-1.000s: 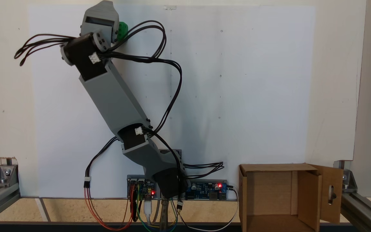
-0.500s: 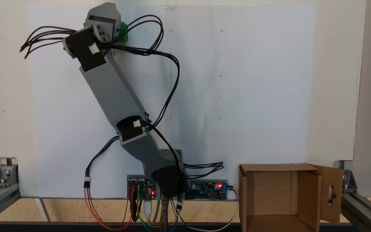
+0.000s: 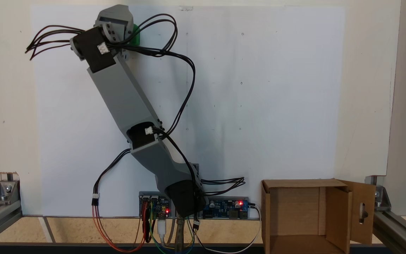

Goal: Grasp a green dice and put it in the bin.

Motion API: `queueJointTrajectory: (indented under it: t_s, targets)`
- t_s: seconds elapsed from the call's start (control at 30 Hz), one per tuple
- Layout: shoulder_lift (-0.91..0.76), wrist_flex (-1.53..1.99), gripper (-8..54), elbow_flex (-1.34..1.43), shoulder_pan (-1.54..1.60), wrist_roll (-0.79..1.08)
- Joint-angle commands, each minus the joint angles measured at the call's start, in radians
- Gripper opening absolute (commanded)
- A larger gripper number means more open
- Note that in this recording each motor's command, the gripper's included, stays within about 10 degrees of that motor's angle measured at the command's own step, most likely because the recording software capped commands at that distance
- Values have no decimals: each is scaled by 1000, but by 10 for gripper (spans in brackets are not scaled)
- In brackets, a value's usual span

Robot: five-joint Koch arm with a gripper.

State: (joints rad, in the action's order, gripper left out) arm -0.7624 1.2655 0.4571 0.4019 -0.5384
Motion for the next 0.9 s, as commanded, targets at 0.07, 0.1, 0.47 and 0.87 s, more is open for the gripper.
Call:
queueJointTrajectory:
  t_s: [0.07,0.1,0.47,0.87]
  targets:
    - [20,5,439,-55,0,-55]
    - [31,-3,439,-55,0,-55]
    - [110,-67,430,-55,2,-55]
    - [149,-67,416,-54,-12,-55]
